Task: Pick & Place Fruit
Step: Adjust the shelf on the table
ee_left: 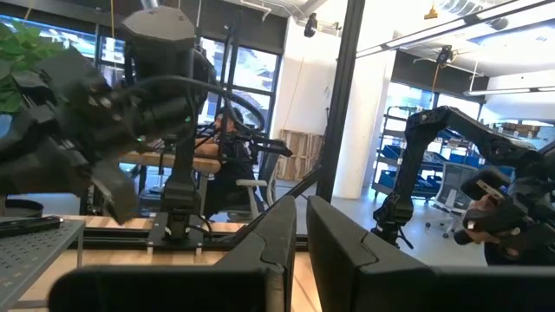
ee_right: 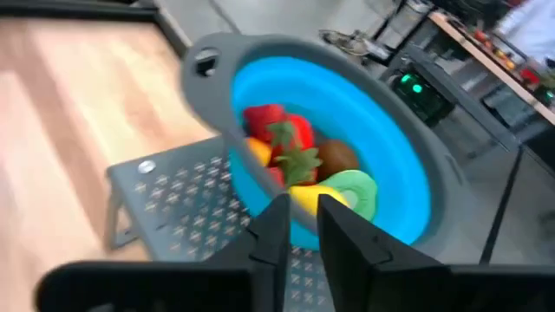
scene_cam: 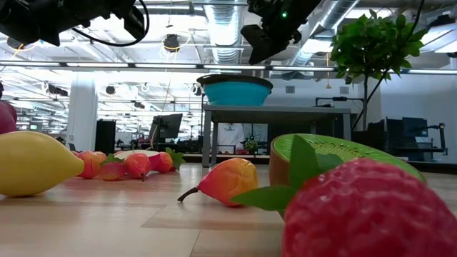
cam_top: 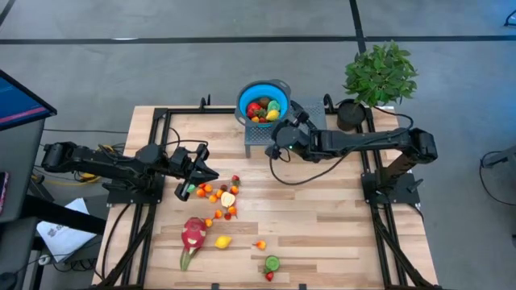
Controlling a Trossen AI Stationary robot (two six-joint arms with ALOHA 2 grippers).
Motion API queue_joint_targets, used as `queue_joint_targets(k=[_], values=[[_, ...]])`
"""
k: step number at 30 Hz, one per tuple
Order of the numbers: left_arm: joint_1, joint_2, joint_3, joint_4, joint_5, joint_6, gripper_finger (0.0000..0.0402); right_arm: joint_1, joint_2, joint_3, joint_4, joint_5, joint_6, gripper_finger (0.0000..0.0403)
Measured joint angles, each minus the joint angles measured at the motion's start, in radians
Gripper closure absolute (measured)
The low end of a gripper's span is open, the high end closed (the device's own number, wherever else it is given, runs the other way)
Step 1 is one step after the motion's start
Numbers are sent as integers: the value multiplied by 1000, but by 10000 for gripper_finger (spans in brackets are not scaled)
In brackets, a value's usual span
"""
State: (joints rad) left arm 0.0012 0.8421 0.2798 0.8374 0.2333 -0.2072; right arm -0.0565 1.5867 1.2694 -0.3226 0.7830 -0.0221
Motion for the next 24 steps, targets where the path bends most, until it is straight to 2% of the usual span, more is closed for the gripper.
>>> queue_joint_targets(k=[5, 8, 11, 20, 24], values=[[0, 0, 0, 0, 0, 0, 376, 5, 0, 0, -20, -7, -1, 320], [0, 0, 0, 0, 0, 0, 376, 2, 0, 0, -23, -59, -4, 317], [0, 0, 0, 0, 0, 0, 376, 4, 0, 0, -60, -102, -5, 320], [0, 0, 0, 0, -1, -1, 376, 6, 0, 0, -124, -111, 0, 329], [0, 0, 0, -1, -41, -37, 376, 31, 0, 0, -150, -212, 27, 343]])
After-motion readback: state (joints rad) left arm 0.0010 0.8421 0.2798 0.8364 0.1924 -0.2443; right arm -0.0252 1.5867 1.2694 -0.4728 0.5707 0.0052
